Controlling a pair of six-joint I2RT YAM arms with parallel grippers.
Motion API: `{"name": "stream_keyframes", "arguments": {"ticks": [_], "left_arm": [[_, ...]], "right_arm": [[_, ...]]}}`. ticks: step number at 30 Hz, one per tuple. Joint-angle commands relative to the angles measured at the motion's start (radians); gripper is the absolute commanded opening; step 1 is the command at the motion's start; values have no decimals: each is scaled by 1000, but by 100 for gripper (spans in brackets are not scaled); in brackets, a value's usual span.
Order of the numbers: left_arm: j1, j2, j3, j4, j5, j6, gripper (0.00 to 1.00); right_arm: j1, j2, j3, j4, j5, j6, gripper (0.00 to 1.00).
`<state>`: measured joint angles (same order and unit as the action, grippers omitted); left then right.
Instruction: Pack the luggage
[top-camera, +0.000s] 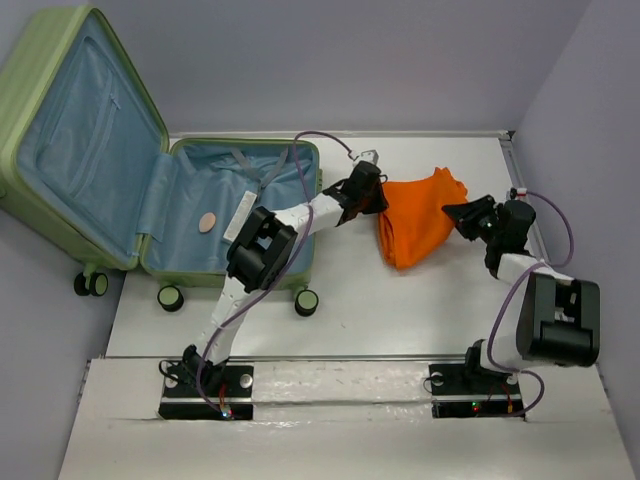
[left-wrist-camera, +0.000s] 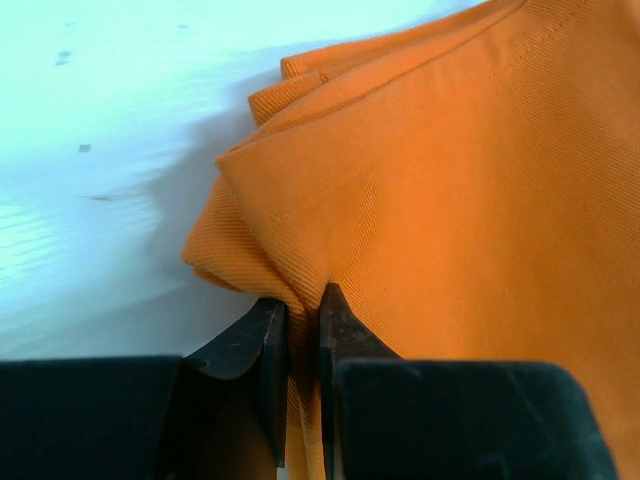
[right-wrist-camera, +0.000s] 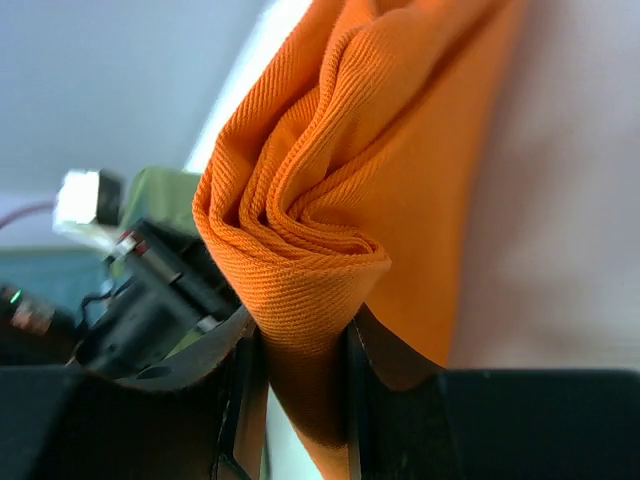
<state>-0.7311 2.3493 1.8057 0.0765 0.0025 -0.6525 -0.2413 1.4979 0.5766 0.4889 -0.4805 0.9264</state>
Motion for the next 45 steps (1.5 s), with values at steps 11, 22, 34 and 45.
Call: {"name": "stream_keyframes", "arguments": {"ticks": [11, 22, 34, 45], "left_arm": [[209, -450, 186, -162, 76, 76, 6], [712, -693, -80, -269, 82, 123, 6], [633, -921, -109, -408, -272, 300, 99], [550, -1476, -416, -606, -697, 297, 80]], "right_arm": [[450, -147, 403, -110, 43, -44, 7], [856, 266, 784, -154, 115, -55, 9], [1034, 593, 1218, -681, 224, -349, 100], [1034, 342, 1137, -705, 269, -451, 100]]}}
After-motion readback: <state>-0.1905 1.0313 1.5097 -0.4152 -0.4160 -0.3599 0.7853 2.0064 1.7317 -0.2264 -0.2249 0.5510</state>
